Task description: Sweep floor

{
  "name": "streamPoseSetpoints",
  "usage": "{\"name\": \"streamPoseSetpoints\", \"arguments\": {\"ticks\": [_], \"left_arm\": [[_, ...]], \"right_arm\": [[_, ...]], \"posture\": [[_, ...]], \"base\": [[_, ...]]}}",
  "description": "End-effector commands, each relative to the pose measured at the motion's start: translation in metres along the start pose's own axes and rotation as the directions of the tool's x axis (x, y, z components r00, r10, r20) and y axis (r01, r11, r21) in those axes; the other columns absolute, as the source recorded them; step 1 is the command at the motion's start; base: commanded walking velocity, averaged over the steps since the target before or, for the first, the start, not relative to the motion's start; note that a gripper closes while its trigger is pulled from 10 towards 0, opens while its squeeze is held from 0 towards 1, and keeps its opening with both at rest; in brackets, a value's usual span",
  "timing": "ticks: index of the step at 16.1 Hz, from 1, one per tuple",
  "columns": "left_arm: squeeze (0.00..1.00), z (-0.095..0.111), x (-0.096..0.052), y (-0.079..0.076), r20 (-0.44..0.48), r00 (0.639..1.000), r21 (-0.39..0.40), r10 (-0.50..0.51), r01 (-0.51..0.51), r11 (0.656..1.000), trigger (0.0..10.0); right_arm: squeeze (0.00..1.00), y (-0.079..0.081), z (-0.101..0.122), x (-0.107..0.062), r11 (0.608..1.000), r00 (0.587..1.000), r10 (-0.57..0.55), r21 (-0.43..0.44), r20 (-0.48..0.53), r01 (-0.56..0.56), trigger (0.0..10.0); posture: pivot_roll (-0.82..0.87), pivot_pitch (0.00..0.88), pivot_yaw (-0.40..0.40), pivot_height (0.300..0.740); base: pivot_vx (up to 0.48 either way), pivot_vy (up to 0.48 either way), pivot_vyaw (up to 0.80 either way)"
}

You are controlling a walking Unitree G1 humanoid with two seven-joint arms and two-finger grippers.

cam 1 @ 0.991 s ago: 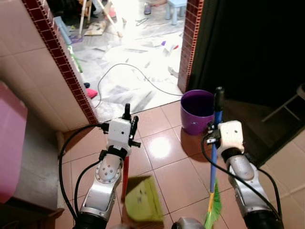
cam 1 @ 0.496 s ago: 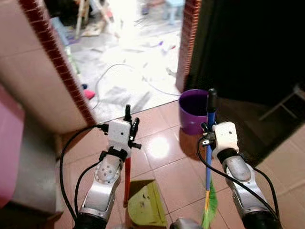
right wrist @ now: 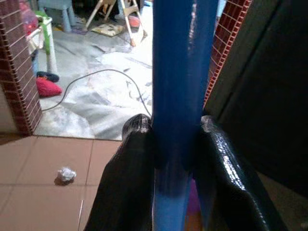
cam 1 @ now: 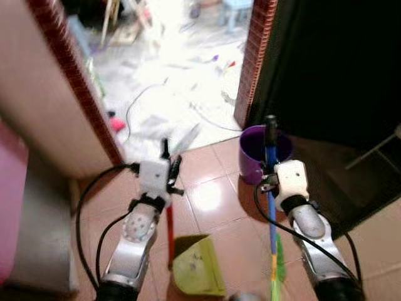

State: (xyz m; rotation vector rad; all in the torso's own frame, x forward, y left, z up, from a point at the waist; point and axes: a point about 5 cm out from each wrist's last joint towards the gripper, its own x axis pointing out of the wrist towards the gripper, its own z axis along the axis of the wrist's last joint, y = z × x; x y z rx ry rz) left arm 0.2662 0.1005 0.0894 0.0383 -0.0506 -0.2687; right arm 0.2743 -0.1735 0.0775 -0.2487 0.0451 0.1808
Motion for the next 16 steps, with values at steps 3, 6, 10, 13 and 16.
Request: {"name": "streamPoseSetpoints", "arguments": {"ticks": [3,6,10,13,16], "left_arm": [[0.00,0.0104,0.0041,-0.0067,0.046,0.999,0.005,-0.022,0.021,1.000,10.0],[0.00,0.0094,0.0036,-0.0074,0.041,0.999,0.008,-0.026,0.026,1.000,10.0],[0.00,0.0085,0.0037,-0.0089,0.035,0.999,0.016,-0.030,0.030,0.999,10.0],[0.00,0.0082,0.0032,-0.0094,0.033,0.999,0.012,-0.031,0.031,0.999,10.0],[0.00,0.0076,0.0024,-0.0088,0.031,0.999,0.014,-0.025,0.025,1.000,10.0]], "right_arm": [[0.00,-0.0100,0.0084,0.0005,0.999,0.999,-0.022,-0.029,0.040,0.023,10.0],[0.00,-0.0099,0.0072,0.0001,0.999,0.999,-0.023,-0.036,0.033,0.024,10.0],[0.00,-0.0149,0.0060,0.0000,0.993,0.998,-0.056,-0.099,0.022,0.058,10.0],[0.00,-0.0171,0.0059,0.0016,0.992,0.998,-0.066,-0.107,0.018,0.068,10.0],[0.00,-0.0138,0.0063,0.0026,0.994,0.998,-0.052,-0.100,0.019,0.053,10.0]], "posture": [[-0.15,0.000,0.063,0.740],[-0.15,0.000,0.063,0.740],[-0.15,0.000,0.060,0.740],[-0.15,0.000,0.057,0.740],[-0.14,0.000,0.054,0.740]], "base": [[0.331,0.000,0.00],[0.316,0.000,0.00],[0.353,0.000,0.00],[0.369,0.000,0.00],[0.324,0.000,0.00]]}}
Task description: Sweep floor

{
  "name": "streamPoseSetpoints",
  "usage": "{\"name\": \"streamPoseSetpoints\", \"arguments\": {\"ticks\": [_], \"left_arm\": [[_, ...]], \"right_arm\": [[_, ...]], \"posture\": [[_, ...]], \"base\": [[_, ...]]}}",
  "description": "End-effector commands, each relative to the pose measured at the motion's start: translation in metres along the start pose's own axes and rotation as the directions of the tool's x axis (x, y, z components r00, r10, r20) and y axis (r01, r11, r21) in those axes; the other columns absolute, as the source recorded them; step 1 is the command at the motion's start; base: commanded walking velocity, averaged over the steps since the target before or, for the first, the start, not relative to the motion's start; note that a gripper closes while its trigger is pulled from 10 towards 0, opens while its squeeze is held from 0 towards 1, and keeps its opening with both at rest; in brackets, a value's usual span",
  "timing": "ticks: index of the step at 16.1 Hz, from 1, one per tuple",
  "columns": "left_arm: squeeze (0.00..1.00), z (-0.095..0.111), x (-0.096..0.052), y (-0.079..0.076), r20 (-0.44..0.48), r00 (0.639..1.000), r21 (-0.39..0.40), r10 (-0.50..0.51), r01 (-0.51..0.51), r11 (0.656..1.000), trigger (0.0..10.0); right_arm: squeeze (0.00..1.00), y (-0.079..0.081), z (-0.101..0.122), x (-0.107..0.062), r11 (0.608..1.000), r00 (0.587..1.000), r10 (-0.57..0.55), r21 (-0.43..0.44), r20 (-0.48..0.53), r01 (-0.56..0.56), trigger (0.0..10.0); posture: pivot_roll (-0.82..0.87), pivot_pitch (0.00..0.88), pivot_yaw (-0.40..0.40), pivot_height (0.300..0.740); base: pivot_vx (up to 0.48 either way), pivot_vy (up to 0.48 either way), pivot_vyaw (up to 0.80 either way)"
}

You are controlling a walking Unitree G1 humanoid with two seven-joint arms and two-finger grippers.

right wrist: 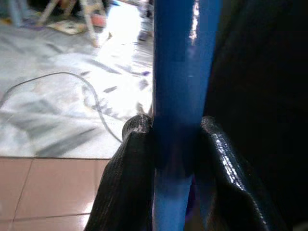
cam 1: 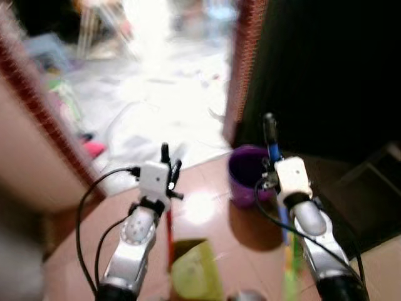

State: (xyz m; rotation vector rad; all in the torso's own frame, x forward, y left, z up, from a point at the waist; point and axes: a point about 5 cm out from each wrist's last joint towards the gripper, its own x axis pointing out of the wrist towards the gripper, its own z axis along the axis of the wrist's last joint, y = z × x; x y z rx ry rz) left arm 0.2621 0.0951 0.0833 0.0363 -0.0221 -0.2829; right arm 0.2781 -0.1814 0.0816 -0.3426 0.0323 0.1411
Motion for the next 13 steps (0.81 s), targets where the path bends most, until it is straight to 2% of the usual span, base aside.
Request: {"name": "streamPoseSetpoints", "arguments": {"ticks": [1,4,7,8,11,13], "left_arm": [[0.00,0.013,0.004,-0.002,0.059,0.998,0.022,-0.009,0.008,1.000,10.0],[0.00,0.014,0.004,-0.002,0.065,0.998,0.017,-0.007,0.006,1.000,10.0],[0.00,0.014,0.003,-0.003,0.067,0.998,0.016,-0.003,0.002,1.000,10.0],[0.00,0.013,0.003,-0.003,0.064,0.998,0.016,-0.002,0.001,1.000,10.0],[0.00,0.009,-0.003,-0.003,0.040,0.999,0.015,0.001,-0.002,1.000,10.0],[0.00,0.008,-0.008,-0.002,0.032,0.999,0.017,-0.001,0.001,1.000,10.0]], "right_arm": [[0.00,-0.003,0.004,0.001,1.000,1.000,-0.008,-0.012,0.016,0.009,10.0],[0.00,-0.003,0.003,0.002,0.999,1.000,-0.005,-0.044,0.013,0.006,10.0],[0.00,-0.007,0.006,0.003,0.988,1.000,-0.009,-0.156,0.028,0.014,10.0],[0.00,-0.007,0.006,0.003,0.988,0.999,-0.011,-0.151,0.032,0.016,10.0],[0.00,0.003,0.009,0.005,0.999,0.998,0.039,-0.035,0.054,-0.037,10.0],[0.00,0.007,0.013,0.008,0.998,0.995,0.056,0.013,0.079,-0.057,10.0]], "posture": [[-0.14,0.000,0.051,0.740],[-0.14,0.000,0.048,0.740],[-0.14,0.000,0.044,0.740],[-0.14,0.000,0.044,0.740],[-0.13,0.000,0.051,0.740],[-0.11,0.000,0.059,0.740]], "base": [[0.000,0.000,0.00],[0.000,0.000,0.00],[0.000,0.000,0.00],[0.000,0.000,0.00],[0.000,0.000,0.00],[0.000,0.000,0.00]]}}
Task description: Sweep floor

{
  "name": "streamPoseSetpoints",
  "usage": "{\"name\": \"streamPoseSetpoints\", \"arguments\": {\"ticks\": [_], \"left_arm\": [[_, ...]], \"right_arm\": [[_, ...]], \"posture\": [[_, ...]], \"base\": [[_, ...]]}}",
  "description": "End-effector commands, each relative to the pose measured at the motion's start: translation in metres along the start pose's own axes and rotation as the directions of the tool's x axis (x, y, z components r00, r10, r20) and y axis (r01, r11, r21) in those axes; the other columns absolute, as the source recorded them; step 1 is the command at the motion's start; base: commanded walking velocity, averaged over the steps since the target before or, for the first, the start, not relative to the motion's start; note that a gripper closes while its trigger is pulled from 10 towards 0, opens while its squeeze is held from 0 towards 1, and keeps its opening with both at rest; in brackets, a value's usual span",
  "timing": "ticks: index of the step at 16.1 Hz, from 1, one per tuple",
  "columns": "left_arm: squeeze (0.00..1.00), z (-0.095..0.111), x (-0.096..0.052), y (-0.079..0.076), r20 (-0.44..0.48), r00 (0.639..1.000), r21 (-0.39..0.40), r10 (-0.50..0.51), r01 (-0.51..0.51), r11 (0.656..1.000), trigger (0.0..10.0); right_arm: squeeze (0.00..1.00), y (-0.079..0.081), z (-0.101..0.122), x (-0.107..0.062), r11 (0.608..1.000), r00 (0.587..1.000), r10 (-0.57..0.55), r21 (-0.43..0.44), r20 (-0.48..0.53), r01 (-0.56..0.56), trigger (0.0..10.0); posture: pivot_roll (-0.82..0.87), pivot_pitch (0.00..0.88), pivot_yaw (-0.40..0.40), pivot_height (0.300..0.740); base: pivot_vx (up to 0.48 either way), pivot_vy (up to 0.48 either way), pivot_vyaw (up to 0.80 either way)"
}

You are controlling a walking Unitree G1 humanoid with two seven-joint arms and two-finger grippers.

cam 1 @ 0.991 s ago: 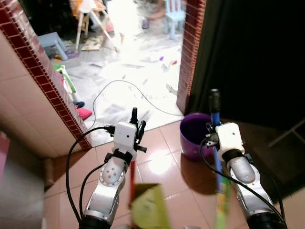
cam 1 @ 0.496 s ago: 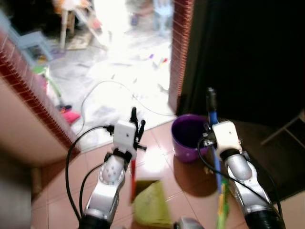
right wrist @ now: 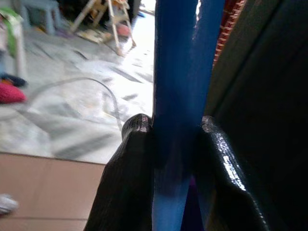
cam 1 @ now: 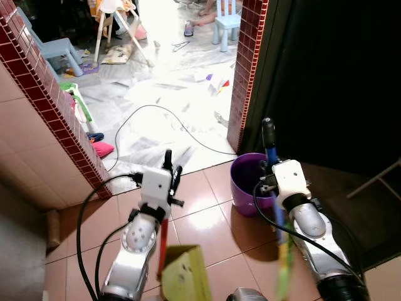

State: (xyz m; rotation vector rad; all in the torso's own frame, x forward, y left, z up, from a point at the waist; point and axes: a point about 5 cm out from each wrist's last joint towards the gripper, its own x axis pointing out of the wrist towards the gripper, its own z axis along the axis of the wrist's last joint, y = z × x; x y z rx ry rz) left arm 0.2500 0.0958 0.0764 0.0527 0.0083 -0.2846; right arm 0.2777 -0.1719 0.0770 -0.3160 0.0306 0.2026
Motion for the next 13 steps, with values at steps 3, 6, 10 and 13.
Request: {"name": "streamPoseSetpoints", "arguments": {"ticks": [3,6,10,13], "left_arm": [[0.00,0.015,-0.001,0.005,0.057,0.998,0.026,-0.006,0.005,1.000,10.0],[0.00,0.020,0.001,0.008,0.065,0.998,0.040,-0.009,0.007,0.999,10.0],[0.00,0.020,0.002,0.009,0.058,0.998,0.043,-0.016,0.014,0.999,10.0],[0.00,0.020,0.006,0.007,0.056,0.998,0.044,-0.028,0.025,0.999,10.0]], "right_arm": [[0.00,-0.002,0.027,0.019,0.999,0.990,0.028,0.031,0.141,-0.033,10.0],[0.00,-0.010,0.035,0.031,1.000,0.988,0.021,-0.001,0.154,-0.021,10.0],[0.00,-0.009,0.034,0.029,0.998,0.990,0.021,0.050,0.140,-0.029,10.0],[0.00,-0.010,0.047,0.031,0.997,0.986,0.017,0.066,0.166,-0.028,10.0]], "posture": [[-0.10,0.000,0.074,0.740],[-0.08,0.000,0.077,0.740],[-0.09,0.000,0.084,0.740],[-0.11,0.000,0.092,0.740]], "base": [[0.000,0.000,0.00],[0.000,0.000,0.00],[0.000,0.000,0.00],[0.000,0.000,0.00]]}}
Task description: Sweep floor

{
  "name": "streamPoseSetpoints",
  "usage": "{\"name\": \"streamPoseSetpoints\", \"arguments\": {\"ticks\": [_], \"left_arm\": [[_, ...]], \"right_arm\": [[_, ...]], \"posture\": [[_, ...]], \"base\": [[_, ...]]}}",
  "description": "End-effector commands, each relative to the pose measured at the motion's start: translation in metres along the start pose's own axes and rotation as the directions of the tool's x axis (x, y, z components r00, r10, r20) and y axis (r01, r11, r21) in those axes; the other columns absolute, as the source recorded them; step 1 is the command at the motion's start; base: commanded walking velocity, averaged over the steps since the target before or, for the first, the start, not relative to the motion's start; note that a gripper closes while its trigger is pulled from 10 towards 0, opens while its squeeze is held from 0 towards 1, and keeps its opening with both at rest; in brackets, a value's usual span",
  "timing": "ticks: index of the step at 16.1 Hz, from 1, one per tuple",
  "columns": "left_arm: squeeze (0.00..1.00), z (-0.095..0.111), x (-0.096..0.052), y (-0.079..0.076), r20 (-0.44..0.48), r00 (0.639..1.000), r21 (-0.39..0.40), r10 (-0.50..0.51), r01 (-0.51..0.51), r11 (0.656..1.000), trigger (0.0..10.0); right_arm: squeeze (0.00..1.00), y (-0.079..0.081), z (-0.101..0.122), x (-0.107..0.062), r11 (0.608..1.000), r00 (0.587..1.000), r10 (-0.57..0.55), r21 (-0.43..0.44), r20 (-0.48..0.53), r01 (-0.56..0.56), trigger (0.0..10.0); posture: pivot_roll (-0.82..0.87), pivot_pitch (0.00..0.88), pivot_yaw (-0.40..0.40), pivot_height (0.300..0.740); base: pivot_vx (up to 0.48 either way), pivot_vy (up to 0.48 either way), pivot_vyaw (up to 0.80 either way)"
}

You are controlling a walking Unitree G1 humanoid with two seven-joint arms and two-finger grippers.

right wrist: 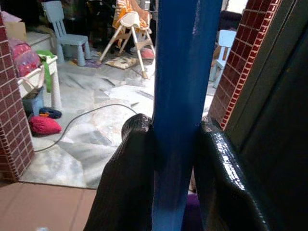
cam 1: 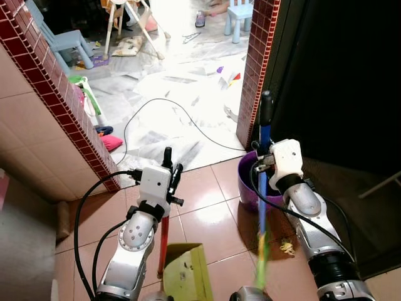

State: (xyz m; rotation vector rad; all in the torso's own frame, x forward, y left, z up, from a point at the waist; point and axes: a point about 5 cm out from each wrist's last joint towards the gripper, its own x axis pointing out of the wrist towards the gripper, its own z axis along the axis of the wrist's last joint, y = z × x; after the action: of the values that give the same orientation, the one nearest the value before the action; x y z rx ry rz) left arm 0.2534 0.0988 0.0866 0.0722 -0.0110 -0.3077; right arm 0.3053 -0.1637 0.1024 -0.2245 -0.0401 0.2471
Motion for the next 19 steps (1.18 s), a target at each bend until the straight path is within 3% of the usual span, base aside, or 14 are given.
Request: {"name": "streamPoseSetpoints", "arguments": {"ticks": [1,3,5,7,8,13,19], "left_arm": [[0.00,0.010,0.005,0.002,0.041,0.999,0.020,-0.007,0.006,1.000,10.0],[0.00,0.011,0.007,0.001,0.046,0.999,0.018,-0.011,0.010,1.000,10.0],[0.00,0.012,0.007,0.002,0.052,0.999,0.010,-0.005,0.004,1.000,10.0],[0.00,0.010,0.007,0.002,0.040,0.999,0.008,-0.011,0.011,1.000,10.0],[0.00,0.009,0.007,0.001,0.035,0.999,0.005,-0.018,0.017,1.000,10.0],[0.00,0.011,0.013,-0.003,0.038,0.999,-0.012,-0.035,0.036,0.999,10.0],[0.00,0.012,0.017,-0.003,0.043,0.999,-0.030,-0.027,0.029,0.999,10.0]], "right_arm": [[0.00,-0.003,0.022,0.007,1.000,0.996,-0.002,-0.026,0.088,0.004,10.0],[0.00,-0.008,0.025,0.010,0.999,0.996,-0.004,-0.047,0.091,0.009,10.0],[0.00,-0.015,0.036,0.014,0.992,0.994,0.004,-0.122,0.108,0.010,10.0],[0.00,-0.021,0.043,0.016,0.964,0.994,0.018,-0.265,0.106,0.010,10.0],[0.00,-0.023,0.042,0.016,0.956,0.995,0.012,-0.292,0.099,0.018,10.0],[0.00,-0.033,0.022,0.010,0.971,0.998,-0.064,-0.232,0.010,0.065,10.0],[0.00,-0.041,0.020,0.008,0.951,0.996,-0.086,-0.297,0.001,0.082,10.0]], "posture": [[-0.11,0.000,0.091,0.740],[-0.11,0.000,0.092,0.740],[-0.11,0.000,0.089,0.740],[-0.12,0.000,0.090,0.740],[-0.12,0.000,0.090,0.740],[-0.13,0.000,0.094,0.740],[-0.14,0.000,0.088,0.740]], "base": [[0.000,0.000,0.00],[0.000,0.000,0.00],[0.000,0.000,0.00],[0.000,0.000,0.00],[0.000,0.000,0.00],[0.000,0.000,-0.16],[0.000,0.000,-0.80]]}}
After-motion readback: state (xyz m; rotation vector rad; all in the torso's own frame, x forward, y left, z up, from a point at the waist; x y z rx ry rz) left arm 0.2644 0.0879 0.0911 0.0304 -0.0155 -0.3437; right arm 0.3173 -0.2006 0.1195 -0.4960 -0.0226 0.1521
